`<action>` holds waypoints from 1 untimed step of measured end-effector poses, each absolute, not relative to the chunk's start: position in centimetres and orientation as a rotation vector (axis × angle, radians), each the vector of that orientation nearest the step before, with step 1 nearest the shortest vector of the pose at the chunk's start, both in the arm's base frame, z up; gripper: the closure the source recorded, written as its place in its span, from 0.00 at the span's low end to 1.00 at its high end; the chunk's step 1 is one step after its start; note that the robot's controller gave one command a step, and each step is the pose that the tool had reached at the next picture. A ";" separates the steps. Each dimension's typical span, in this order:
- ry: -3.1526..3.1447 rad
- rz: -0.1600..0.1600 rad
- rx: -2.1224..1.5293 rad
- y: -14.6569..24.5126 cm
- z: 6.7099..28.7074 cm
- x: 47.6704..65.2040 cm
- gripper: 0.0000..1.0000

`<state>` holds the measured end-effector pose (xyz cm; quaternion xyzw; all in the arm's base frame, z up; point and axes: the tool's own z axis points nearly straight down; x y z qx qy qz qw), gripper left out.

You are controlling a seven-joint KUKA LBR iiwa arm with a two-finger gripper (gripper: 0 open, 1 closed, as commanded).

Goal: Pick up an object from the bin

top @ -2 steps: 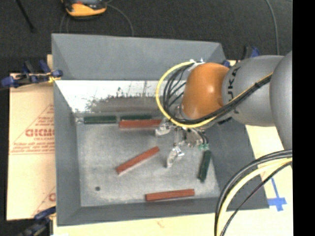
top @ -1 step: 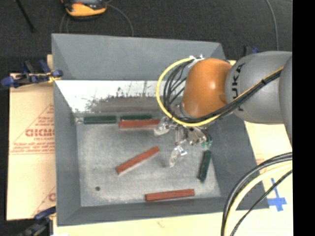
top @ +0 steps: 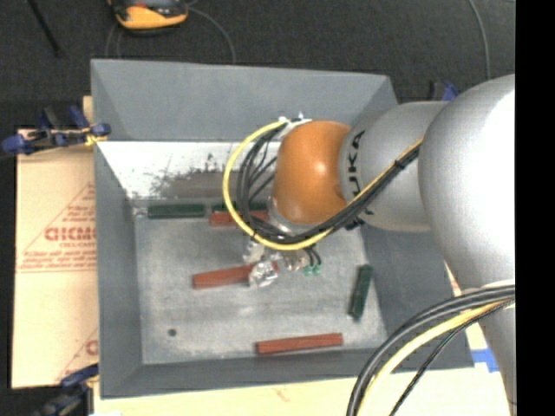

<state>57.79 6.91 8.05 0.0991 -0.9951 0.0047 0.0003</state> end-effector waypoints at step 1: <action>-3.126 0.014 0.312 6.9 8.1 57.8 1.00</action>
Offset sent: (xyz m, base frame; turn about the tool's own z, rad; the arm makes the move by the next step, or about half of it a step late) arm -0.0010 -0.0083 0.1441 -0.0384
